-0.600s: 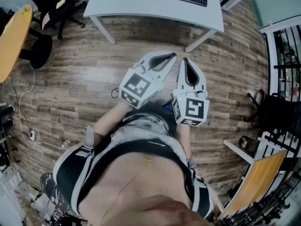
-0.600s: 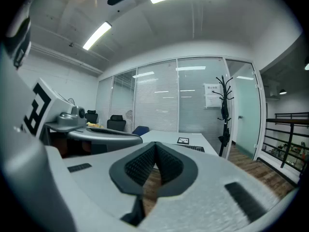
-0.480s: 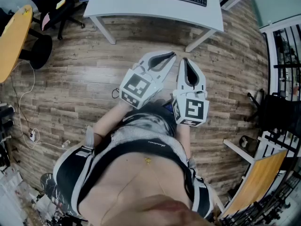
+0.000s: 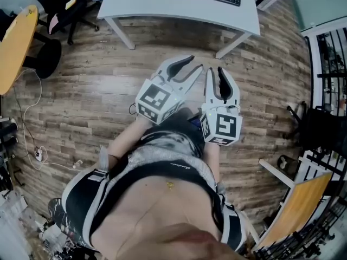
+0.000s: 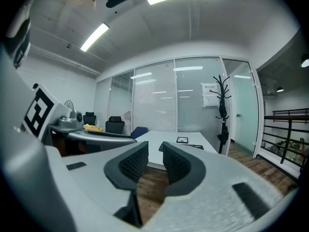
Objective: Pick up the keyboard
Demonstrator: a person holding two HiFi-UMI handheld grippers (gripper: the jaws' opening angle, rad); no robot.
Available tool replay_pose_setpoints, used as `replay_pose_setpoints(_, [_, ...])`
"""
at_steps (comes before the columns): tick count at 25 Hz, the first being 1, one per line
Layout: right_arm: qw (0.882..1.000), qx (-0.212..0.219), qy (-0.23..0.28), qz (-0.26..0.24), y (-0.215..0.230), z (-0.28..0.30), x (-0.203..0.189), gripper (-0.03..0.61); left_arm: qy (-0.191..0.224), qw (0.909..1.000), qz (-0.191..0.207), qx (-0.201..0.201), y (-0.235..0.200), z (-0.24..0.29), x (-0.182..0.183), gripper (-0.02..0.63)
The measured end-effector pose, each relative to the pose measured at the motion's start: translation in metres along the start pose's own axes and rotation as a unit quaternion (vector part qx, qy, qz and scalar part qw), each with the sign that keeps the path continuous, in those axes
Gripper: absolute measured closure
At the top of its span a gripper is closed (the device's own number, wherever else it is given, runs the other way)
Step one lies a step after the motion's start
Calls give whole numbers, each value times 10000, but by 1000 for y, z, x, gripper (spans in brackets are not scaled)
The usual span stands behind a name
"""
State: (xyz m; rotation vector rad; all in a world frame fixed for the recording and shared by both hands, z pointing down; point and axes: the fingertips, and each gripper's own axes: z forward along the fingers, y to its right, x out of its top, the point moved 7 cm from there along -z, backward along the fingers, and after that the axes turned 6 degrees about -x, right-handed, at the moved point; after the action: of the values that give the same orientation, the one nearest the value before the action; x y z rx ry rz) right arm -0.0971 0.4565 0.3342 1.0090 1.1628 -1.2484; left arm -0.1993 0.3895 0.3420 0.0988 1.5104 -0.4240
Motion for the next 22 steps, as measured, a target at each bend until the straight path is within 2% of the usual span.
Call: replay_pose_setpoints(22, [9996, 250, -131, -36, 3, 34, -5, 474, -159, 9996, -42, 226, -23, 11, -5, 512])
